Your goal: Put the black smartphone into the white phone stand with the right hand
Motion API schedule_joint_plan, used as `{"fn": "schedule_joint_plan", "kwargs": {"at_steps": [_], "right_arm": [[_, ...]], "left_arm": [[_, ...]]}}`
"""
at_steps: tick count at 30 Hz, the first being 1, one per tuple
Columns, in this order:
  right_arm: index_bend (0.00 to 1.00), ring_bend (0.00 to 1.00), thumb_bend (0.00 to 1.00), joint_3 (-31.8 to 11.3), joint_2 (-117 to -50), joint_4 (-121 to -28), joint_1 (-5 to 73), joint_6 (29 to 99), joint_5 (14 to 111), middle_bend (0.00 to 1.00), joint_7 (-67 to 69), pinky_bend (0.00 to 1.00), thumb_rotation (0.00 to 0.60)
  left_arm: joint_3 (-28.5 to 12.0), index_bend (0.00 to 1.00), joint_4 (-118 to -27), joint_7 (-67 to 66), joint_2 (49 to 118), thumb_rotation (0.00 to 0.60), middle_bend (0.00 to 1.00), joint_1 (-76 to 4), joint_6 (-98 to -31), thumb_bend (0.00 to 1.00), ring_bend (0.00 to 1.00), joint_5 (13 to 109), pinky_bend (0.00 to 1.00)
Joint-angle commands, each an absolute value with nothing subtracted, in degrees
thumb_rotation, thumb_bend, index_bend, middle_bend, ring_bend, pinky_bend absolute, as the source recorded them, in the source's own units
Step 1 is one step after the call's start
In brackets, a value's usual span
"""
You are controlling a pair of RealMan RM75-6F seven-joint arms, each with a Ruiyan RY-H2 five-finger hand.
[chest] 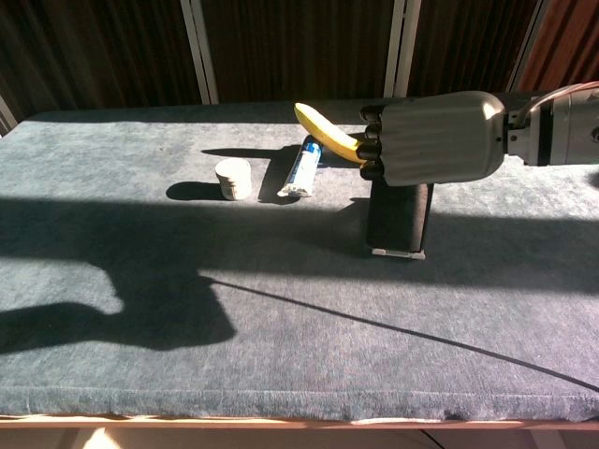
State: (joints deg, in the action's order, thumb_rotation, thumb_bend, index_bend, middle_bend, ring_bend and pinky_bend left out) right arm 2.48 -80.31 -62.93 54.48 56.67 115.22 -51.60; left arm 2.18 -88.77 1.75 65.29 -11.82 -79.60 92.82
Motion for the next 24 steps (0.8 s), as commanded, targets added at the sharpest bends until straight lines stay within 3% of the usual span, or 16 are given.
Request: {"fn": "schedule_joint_plan", "kwargs": {"at_steps": [1, 18, 24], "right_arm": [[1.0, 0.55, 0.32, 2.65, -80.76, -62.57, 54.42, 56.53, 115.23, 0.73, -51.56, 0.48, 0.6], [0.97, 0.55, 0.32, 2.78, -81.9, -61.36, 54.63, 55.76, 114.72, 0.73, -51.41, 0.47, 0.6], [0.89, 0.52, 0.31, 2.38, -81.75, -61.73, 54.42, 54.97, 113.83, 0.73, -52.59, 0.46, 0.6]], "left_arm": [[2.22, 0.0, -88.79, 1.73, 65.28, 0.6, 0.0, -11.78, -79.66, 0.38, 0.0, 92.89, 0.06], [2.22, 0.0, -88.74, 1.86, 65.26, 0.6, 0.0, -11.73, -79.69, 0.39, 0.0, 92.87, 0.06], [2.23, 0.0, -88.74, 1.86, 65.25, 0.6, 0.0, -11.75, -79.62, 0.38, 0.0, 92.84, 0.06]]}}
